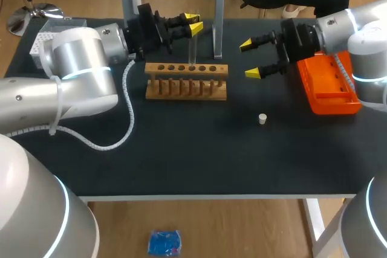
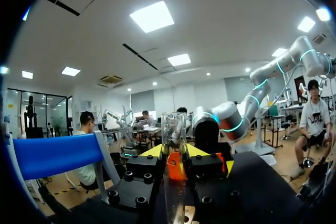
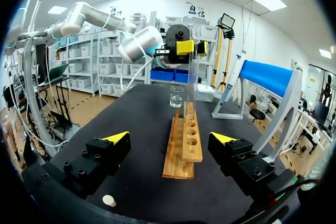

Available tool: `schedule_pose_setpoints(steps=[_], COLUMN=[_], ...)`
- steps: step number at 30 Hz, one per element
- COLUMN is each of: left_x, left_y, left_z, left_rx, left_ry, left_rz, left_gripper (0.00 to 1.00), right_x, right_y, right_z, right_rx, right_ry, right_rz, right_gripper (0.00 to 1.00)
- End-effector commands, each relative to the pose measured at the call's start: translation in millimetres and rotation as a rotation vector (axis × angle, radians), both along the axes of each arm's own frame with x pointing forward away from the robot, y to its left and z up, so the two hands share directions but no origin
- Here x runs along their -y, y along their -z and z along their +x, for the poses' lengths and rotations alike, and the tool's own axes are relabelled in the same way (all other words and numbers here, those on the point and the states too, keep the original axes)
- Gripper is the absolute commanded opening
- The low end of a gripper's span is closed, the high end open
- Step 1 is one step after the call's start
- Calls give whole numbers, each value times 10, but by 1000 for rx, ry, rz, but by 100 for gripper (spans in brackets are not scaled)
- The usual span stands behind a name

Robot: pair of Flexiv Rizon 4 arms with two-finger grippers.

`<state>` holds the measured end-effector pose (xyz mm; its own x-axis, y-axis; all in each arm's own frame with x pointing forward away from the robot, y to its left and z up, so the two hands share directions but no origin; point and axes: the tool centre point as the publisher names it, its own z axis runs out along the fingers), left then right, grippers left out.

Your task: Invert the test tube, pick up the pipette, mount the tip to pipette, aspirate from beaker and dispense into the tube, eject the tip, return the pipette, and cap with the stopper.

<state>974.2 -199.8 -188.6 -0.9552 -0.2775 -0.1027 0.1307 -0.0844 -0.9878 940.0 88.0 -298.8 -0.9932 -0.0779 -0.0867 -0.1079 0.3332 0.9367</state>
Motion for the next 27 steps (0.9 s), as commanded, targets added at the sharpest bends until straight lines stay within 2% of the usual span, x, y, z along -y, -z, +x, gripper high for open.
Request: schedule_pose_setpoints(steps=[1, 27], left_x=[21, -5], left_y=[32, 200], left_z=[46, 142], left_rx=[-4, -57], left_ry=[2, -1], left_rz=[-10, -20], left_gripper=[0, 0], right_x=[5, 5], right_y=[1, 1], right_z=[0, 0], right_rx=[0, 0], right_ry=[-1, -1], right_rz=[-1, -1], right_gripper=[100, 100])
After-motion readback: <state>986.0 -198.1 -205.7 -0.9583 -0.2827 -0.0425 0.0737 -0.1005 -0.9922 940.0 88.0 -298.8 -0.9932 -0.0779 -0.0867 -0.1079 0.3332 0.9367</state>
